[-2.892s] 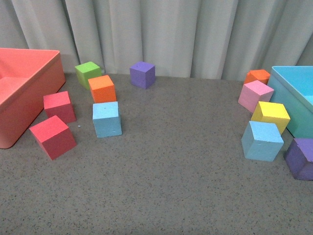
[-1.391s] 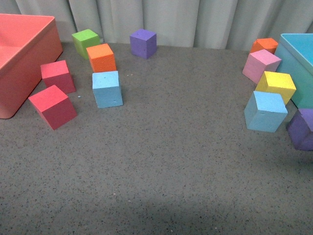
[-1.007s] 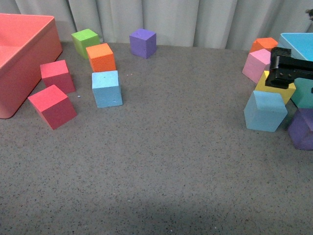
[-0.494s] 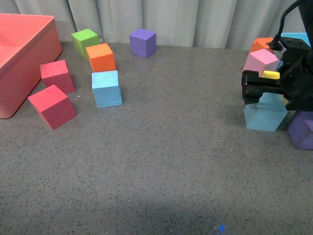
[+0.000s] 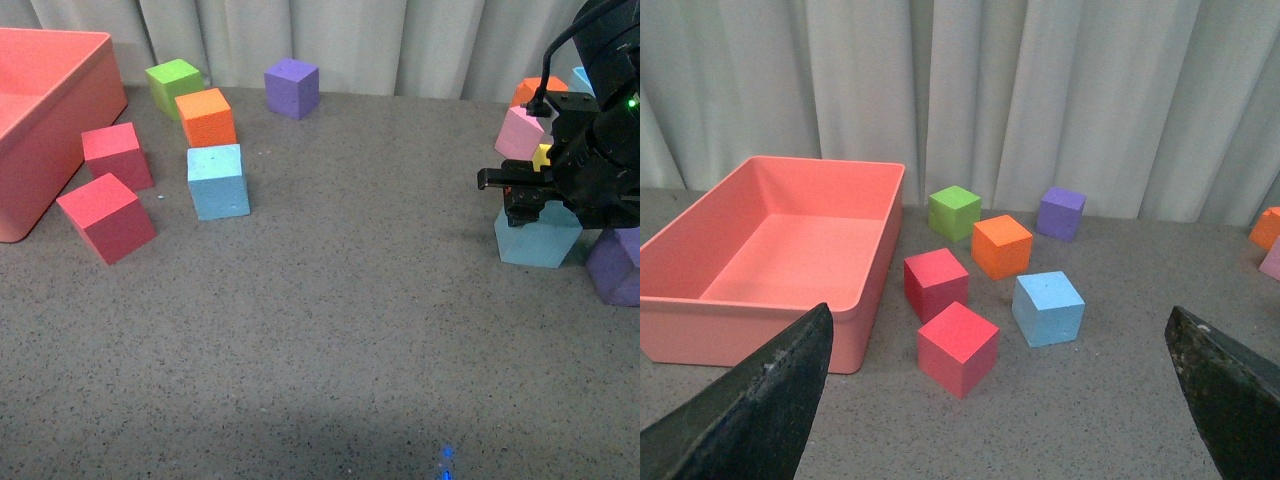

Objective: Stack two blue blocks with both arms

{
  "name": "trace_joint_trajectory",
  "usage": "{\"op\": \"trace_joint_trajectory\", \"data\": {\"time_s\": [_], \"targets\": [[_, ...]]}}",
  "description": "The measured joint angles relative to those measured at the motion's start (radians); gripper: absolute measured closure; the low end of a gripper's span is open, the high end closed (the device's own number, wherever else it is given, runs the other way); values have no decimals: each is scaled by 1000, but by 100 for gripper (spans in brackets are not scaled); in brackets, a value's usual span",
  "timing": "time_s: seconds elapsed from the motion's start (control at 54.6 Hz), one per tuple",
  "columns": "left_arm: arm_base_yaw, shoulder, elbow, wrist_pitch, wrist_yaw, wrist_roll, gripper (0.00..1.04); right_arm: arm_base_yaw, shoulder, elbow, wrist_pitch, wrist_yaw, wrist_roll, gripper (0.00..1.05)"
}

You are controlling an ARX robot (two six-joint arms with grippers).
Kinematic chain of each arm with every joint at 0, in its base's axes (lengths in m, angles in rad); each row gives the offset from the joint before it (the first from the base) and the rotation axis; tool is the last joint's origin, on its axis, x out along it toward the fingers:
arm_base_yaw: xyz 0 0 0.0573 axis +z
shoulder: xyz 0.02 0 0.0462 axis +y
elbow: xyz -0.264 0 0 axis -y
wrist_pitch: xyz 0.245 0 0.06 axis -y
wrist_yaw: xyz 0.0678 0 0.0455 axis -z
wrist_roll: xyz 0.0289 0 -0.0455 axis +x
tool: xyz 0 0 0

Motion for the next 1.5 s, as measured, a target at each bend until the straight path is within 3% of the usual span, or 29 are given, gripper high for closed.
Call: {"op": "trace_joint_trajectory", "data": {"time_s": [0.22,0.586,1.08,1.428,1.501], "targets": [[0,0,0,0,0,0,7,69,-10,48,-13,-54,2,59],[0,0,0,0,0,0,7,209,125,308,-128,-63,9,60],[0,0,0,0,0,0,7,280,228,461,-228,-42,56,61],[0,0,0,0,0,0,7,280,212,422,-172,-61,92,11],[0,0,0,0,0,0,7,279,180,385,-137,-49,90,9]]}}
